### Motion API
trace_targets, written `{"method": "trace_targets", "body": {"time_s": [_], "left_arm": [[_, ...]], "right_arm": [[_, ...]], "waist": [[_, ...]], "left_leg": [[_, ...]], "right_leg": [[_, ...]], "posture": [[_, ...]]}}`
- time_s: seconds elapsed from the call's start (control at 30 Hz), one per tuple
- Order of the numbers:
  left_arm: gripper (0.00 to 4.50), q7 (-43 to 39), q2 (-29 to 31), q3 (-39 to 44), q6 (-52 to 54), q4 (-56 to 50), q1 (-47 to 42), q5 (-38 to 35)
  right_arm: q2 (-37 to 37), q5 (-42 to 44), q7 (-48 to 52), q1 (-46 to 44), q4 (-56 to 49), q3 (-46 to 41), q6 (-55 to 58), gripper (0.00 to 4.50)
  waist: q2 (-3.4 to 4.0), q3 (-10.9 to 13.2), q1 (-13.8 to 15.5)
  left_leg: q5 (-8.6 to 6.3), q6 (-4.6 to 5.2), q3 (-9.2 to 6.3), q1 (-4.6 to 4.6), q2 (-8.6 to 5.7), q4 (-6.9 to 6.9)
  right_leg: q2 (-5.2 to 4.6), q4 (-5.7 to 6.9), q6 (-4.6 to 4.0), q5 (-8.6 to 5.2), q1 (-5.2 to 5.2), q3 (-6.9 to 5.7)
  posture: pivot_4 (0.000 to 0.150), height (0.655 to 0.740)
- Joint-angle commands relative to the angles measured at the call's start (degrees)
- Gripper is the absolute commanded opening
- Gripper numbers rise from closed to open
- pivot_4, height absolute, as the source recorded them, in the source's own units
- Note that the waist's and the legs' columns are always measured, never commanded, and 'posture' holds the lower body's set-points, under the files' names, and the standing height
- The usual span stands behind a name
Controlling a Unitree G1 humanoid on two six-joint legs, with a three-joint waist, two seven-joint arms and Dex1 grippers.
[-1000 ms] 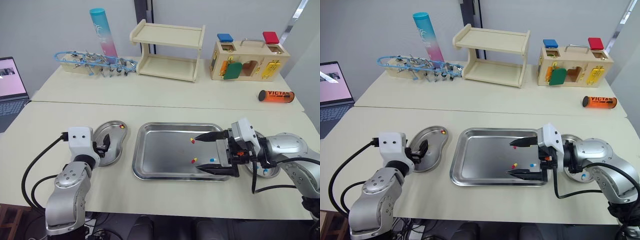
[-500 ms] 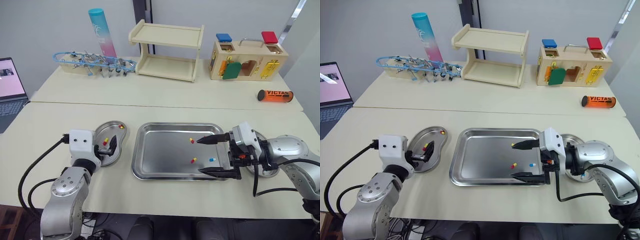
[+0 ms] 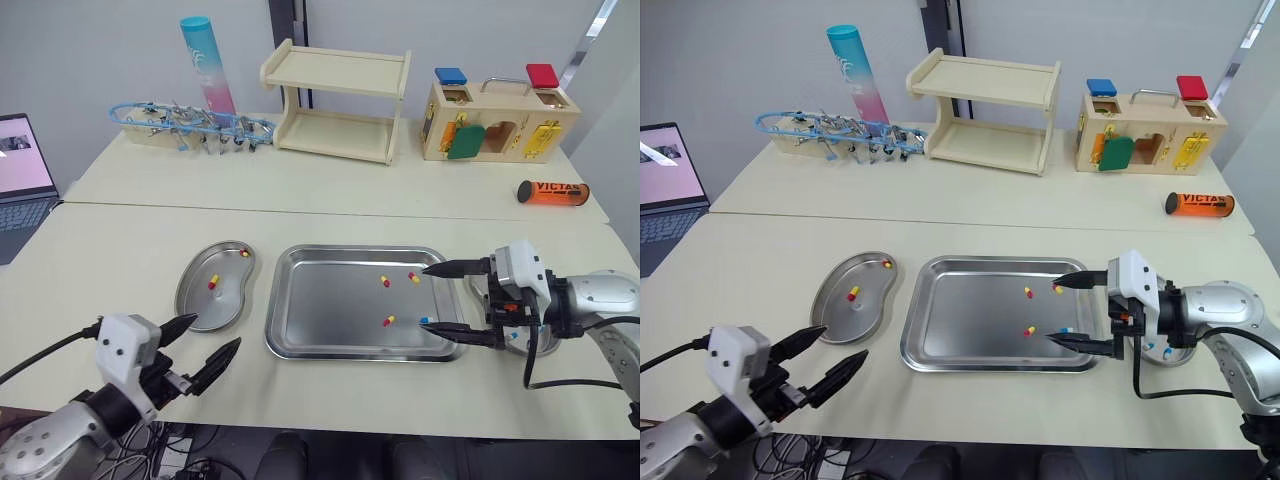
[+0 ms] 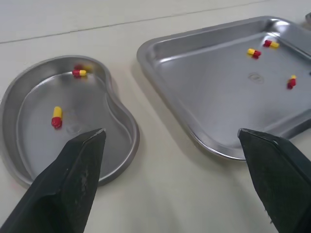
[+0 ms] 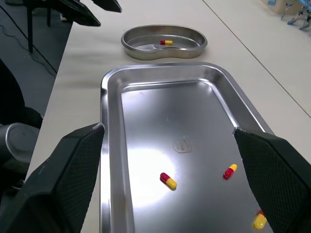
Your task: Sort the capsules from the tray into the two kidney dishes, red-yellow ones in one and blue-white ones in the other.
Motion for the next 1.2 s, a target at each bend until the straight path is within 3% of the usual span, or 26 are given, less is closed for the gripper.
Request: {"method": "trace_targets", "body": {"time_s": [0.03,0.27,0.57,0.8,1.2], "left_arm": [[4.48,-2.45,2.63,6.17,-2.65,6.14,-0.1,-1.09],[4.48,-10.19,14.11,10.43,-10.39,28.6,-3.9,4.58],[4.48,-14.15,21.2,9.49,-19.08,47.78,-10.08,10.03],[4.48,-12.14,21.05,8.6,-19.19,52.82,-11.34,12.32],[4.48,-13.29,21.69,9.71,-17.73,52.05,-11.83,10.91]], "right_arm": [[-2.99,-2.29,1.87,1.17,2.78,-4.51,-3.8,4.5],[-9.64,-9.12,8.59,3.19,17.72,-8.51,-15.76,4.5],[-18.29,-13.62,15.26,6.46,34.35,-12.62,-22.49,4.5],[-17.05,-14.85,13.61,13.19,35.74,-15.46,-23.33,4.5],[-17.39,-14.9,12.83,11.24,36.94,-14.36,-19.71,4.5]], "waist": [[0.0,0.0,-0.02],[0.0,0.02,-0.19],[0.05,0.04,-0.34],[0.05,0.05,-0.44],[0.05,0.05,-0.79]], "left_leg": [[0.0,0.0,0.0,-0.01,0.0,0.0],[0.0,0.0,0.02,0.02,0.0,-0.05],[0.0,0.0,0.16,0.02,0.04,-0.12],[0.0,0.0,0.23,0.0,0.06,-0.18],[0.0,-0.01,0.28,0.01,0.07,-0.17]], "right_leg": [[0.0,0.0,-0.01,0.0,-0.01,-0.01],[0.0,0.01,-0.02,-0.01,-0.03,-0.02],[-0.01,0.05,-0.02,-0.01,-0.15,0.07],[-0.01,0.07,-0.02,-0.02,-0.23,0.13],[-0.01,0.13,-0.01,-0.01,-0.27,0.17]], "posture": [[0.15,0.74],[0.15,0.74],[0.15,0.74],[0.15,0.74],[0.15,0.74]]}}
